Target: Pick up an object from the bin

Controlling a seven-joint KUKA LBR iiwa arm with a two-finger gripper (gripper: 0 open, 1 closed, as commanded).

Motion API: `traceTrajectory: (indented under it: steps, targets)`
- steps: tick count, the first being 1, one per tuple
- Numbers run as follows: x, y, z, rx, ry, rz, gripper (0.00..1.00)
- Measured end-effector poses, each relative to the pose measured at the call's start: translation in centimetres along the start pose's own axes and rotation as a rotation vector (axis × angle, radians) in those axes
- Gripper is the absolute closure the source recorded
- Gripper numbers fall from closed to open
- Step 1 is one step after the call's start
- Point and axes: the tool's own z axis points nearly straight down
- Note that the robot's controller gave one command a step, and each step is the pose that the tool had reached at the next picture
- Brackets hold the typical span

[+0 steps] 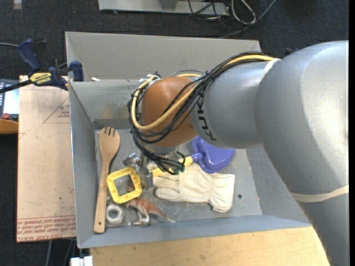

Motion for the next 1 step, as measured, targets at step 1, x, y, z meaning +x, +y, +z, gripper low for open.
traceTrajectory:
  steps: [1]
  targets:
    - [0.26, 0.10, -1.41, -0.002, 0.010, 0.000, 1.00]
